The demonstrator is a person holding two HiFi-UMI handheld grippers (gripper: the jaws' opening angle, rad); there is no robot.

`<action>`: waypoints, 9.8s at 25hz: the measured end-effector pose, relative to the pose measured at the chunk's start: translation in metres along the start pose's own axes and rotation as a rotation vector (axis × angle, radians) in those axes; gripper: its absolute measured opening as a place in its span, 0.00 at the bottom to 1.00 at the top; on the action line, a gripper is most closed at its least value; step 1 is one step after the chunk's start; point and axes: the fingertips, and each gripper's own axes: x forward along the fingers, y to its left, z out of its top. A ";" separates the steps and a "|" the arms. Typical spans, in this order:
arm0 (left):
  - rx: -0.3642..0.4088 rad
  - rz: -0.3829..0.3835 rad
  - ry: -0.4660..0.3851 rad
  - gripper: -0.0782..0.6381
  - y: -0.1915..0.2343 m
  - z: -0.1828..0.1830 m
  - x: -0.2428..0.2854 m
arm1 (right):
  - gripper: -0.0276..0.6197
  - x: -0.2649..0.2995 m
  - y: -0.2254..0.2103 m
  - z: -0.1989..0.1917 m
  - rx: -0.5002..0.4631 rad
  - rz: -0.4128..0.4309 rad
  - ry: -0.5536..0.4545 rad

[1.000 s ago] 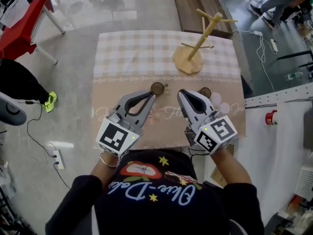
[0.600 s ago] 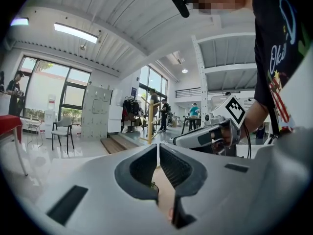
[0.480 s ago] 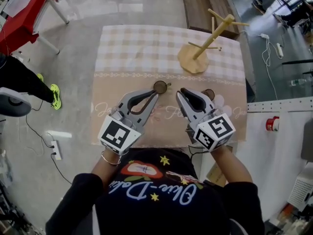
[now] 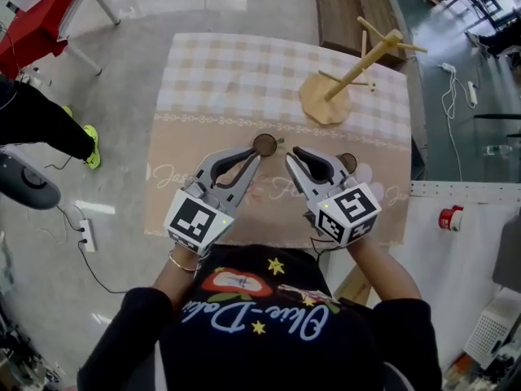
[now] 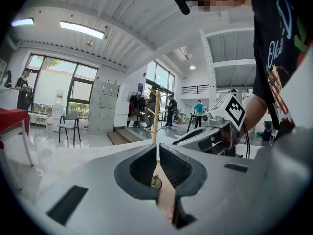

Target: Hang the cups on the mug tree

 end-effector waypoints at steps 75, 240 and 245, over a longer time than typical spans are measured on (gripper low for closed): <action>-0.123 0.125 0.151 0.12 0.017 -0.077 0.011 | 0.20 0.065 -0.039 -0.093 -0.318 0.223 0.456; 0.055 0.014 0.158 0.12 -0.011 -0.027 0.066 | 0.10 -0.010 -0.013 0.016 -0.021 0.267 0.022; 0.069 0.019 0.166 0.12 -0.009 -0.025 0.069 | 0.10 -0.009 -0.016 0.019 -0.012 0.272 0.008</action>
